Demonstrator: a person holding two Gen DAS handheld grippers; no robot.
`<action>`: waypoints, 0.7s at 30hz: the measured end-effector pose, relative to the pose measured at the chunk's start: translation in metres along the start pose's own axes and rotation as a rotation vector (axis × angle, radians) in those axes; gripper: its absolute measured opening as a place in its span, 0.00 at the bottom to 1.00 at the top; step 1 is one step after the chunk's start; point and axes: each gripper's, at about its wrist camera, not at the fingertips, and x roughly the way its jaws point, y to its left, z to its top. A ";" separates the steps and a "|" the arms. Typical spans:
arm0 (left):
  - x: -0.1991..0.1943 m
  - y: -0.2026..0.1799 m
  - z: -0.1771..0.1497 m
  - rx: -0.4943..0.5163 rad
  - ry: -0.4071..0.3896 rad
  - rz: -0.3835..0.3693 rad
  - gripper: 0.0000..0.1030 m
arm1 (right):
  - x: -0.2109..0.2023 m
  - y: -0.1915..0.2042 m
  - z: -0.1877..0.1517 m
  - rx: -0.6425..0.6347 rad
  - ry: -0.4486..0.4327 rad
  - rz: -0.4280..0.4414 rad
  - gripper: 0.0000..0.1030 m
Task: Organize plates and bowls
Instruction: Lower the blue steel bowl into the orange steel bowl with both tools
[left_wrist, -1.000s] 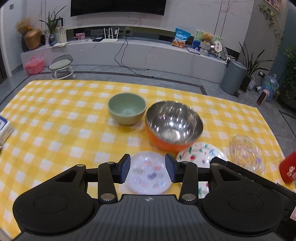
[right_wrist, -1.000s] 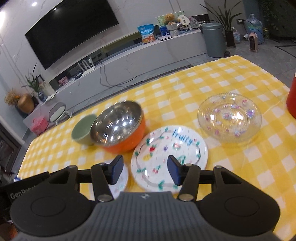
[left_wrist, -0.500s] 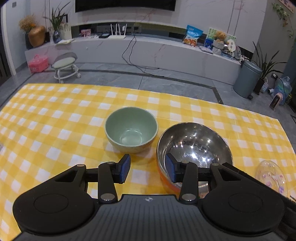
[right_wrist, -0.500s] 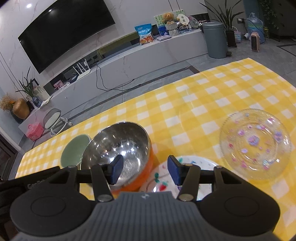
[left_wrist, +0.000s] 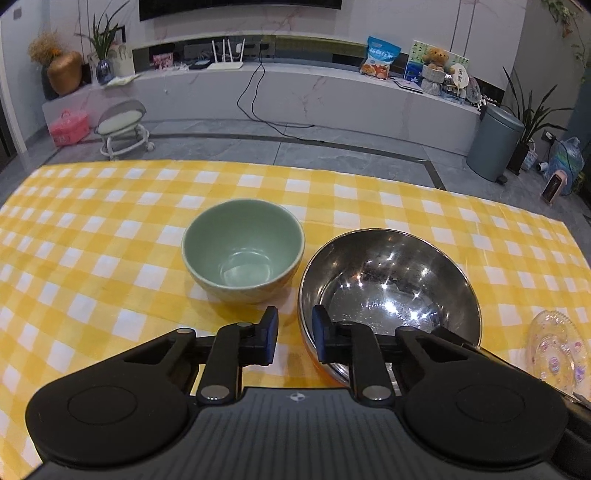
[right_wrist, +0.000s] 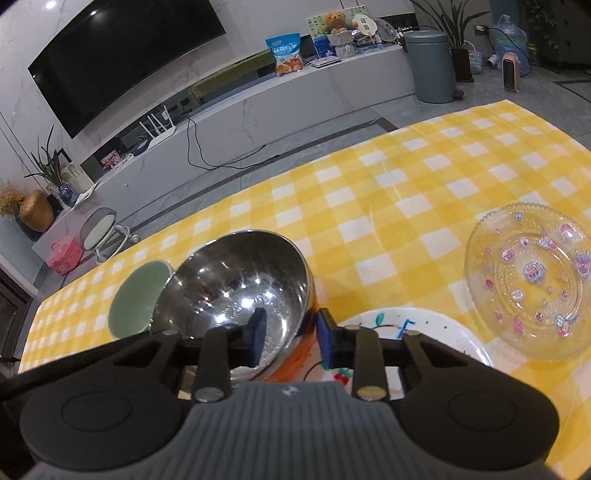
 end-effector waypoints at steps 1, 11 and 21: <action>0.000 -0.001 -0.001 0.009 -0.005 0.003 0.20 | 0.001 -0.001 -0.001 0.003 0.006 0.000 0.22; -0.014 0.002 -0.003 -0.004 -0.004 0.002 0.07 | -0.012 -0.005 -0.004 0.035 0.005 0.029 0.14; -0.059 0.013 -0.011 -0.021 -0.005 -0.002 0.07 | -0.066 -0.002 -0.014 0.022 -0.020 0.058 0.11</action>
